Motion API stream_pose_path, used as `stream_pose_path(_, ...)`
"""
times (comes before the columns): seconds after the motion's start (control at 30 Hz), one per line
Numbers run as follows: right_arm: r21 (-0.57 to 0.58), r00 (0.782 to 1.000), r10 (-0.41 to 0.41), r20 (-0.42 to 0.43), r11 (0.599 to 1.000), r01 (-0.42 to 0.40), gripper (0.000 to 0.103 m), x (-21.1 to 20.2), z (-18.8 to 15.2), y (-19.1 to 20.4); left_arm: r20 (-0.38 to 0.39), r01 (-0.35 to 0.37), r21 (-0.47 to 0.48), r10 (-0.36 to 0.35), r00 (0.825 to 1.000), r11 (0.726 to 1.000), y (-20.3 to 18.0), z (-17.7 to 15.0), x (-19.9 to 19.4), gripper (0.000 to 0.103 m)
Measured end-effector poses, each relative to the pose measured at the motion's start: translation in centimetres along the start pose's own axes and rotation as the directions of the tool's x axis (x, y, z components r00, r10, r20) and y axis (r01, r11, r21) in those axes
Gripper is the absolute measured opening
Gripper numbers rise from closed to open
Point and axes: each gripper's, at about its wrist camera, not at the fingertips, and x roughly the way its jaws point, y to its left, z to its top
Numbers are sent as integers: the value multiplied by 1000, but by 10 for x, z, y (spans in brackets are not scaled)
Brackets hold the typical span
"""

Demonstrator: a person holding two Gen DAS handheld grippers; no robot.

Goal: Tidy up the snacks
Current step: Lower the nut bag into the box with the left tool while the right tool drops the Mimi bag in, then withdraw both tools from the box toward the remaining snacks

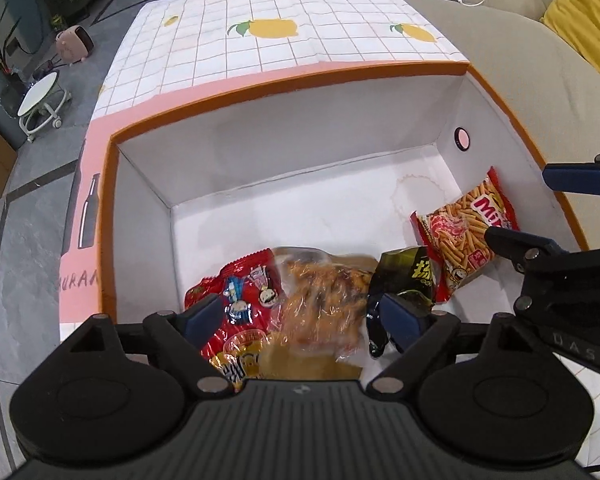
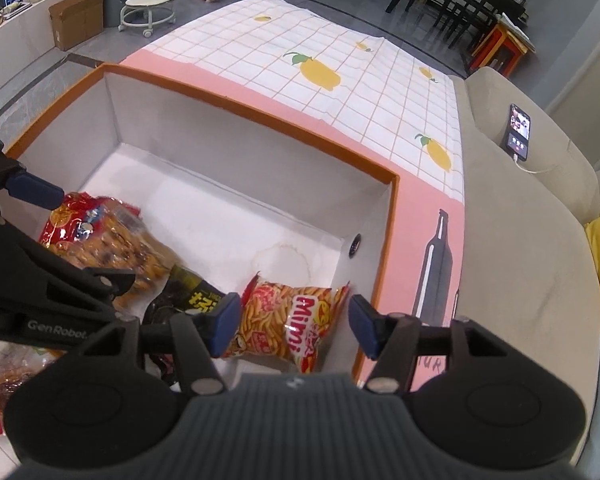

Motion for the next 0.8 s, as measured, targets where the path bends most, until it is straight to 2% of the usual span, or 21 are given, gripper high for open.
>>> stream_pose_path(0.2,45,999,13,42,999,-15,61,-25,-6,-4,70,22,-15,-21,997,1000,6,-9,-28,103)
stream_pose_path(0.43,131,988,28,154,990,-48,64,-74,-23,-8,177,59,-102,-41,983,993,17,-28,-77,100)
stream_pose_path(0.63,207,964,31,265,974,-88,65,-123,-48,-6,274,69,-87,-43,961,994,16,-55,-123,92)
stream_pose_path(0.8,250,932,28,360,960,-125,65,-162,-80,4,346,81,-77,-50,937,994,10,-84,-155,85)
